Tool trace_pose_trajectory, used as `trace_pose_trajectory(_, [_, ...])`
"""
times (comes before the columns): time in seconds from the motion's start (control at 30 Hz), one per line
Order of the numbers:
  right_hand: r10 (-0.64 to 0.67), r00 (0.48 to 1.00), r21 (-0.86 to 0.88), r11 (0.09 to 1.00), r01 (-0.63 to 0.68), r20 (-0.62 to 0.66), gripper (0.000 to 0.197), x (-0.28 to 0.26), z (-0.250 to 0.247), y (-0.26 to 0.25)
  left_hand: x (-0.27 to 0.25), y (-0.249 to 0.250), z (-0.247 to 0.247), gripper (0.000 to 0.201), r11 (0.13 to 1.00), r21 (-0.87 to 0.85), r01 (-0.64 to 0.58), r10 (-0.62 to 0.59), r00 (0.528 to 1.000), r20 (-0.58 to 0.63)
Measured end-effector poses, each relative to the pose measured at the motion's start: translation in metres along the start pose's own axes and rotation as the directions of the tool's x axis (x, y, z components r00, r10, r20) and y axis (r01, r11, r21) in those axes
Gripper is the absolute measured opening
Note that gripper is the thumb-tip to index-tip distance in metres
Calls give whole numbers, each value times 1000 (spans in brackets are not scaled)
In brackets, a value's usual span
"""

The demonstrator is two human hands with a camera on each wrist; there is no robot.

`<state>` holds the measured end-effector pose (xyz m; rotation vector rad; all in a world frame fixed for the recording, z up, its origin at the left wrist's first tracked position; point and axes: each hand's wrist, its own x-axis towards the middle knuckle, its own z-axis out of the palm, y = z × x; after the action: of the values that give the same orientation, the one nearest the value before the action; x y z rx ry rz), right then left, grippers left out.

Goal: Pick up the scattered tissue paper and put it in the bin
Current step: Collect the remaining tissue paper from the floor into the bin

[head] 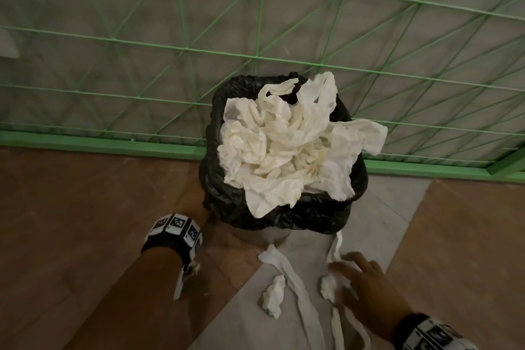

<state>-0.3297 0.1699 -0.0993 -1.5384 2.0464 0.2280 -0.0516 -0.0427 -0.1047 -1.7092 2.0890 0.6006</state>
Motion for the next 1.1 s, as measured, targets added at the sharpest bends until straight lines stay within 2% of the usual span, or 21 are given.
trace_pose_trajectory(0.07, [19,1000,-3,1000,-19,-9,26,7,-5,0,-3,0,0,52,982,-177,63,-68,997,-23])
trace_pose_trajectory(0.1, [24,1000,-21,999,-24,-16,23,10,-10,-1,-3,1,-2,46,943,-331,39,-74,993,-94])
trace_pose_trajectory(0.13, [26,999,-36,999,-27,-33,21,13,-17,-1,-9,2,-9,37,909,-415,-29,-50,983,-178])
trace_pose_trajectory(0.2, [24,995,-20,999,-26,-96,17,17,-39,0,-20,-12,-19,17,866,-468,-175,4,939,-344])
trace_pose_trajectory(0.3, [29,986,-15,999,-32,-167,13,18,-87,3,-12,-50,-26,11,814,-510,-276,-5,876,-482])
trace_pose_trajectory(0.37, [58,973,14,998,-56,-225,12,15,-122,6,-14,-68,-49,8,725,-586,-362,-6,847,-531])
trace_pose_trajectory(0.4, [74,964,31,997,-68,-257,13,13,-138,6,-21,-71,-69,14,654,-636,-410,-17,833,-554])
trace_pose_trajectory(0.47, [99,946,64,994,-83,-308,16,7,-166,5,-38,-72,-113,21,531,-661,-531,-26,769,-638])
trace_pose_trajectory(0.53, [114,935,98,992,-86,-336,14,-2,-193,1,-64,-65,-157,20,461,-629,-626,59,729,-682])
trace_pose_trajectory(0.6, [108,908,108,992,-70,-404,9,-16,-221,-8,-98,-51,-192,19,393,-649,-652,251,754,-606])
trace_pose_trajectory(0.63, [109,880,122,991,-59,-461,8,-23,-235,-12,-114,-43,-203,18,417,-656,-629,339,777,-530])
trace_pose_trajectory(0.67, [115,842,157,987,-37,-528,10,-30,-248,-15,-127,-33,-211,15,502,-603,-620,408,785,-467])
trace_pose_trajectory(0.73, [157,730,313,946,82,-666,15,-42,-276,-26,-144,-6,-218,18,722,-324,-611,473,778,-414])
trace_pose_trajectory(0.77, [184,651,374,913,165,-736,13,-48,-288,-34,-149,9,-215,19,775,-194,-602,505,774,-382])
trace_pose_trajectory(0.8, [194,564,393,883,255,-803,10,-54,-297,-44,-152,24,-210,19,795,-108,-597,534,772,-344])
trace_pose_trajectory(0.83, [192,480,378,865,329,-856,16,-58,-306,-56,-151,38,-203,17,803,-58,-593,550,776,-310])
trace_pose_trajectory(0.87, [169,414,340,859,383,-894,24,-63,-312,-70,-147,49,-195,15,811,-24,-584,554,781,-290])
trace_pose_trajectory(0.93, [113,309,249,858,449,-944,25,-65,-317,-98,-137,66,-180,14,826,33,-562,542,778,-318])
trace_pose_trajectory(1.03, [70,240,188,836,515,-968,26,-56,-305,-132,-123,78,-163,13,852,92,-515,503,758,-415])
trace_pose_trajectory(1.07, [52,250,174,851,495,-967,28,-51,-297,-142,-118,78,-158,12,864,111,-492,488,762,-425])
trace_pose_trajectory(1.1, [25,295,166,870,464,-955,29,-45,-287,-149,-114,78,-155,12,867,122,-482,485,765,-423])
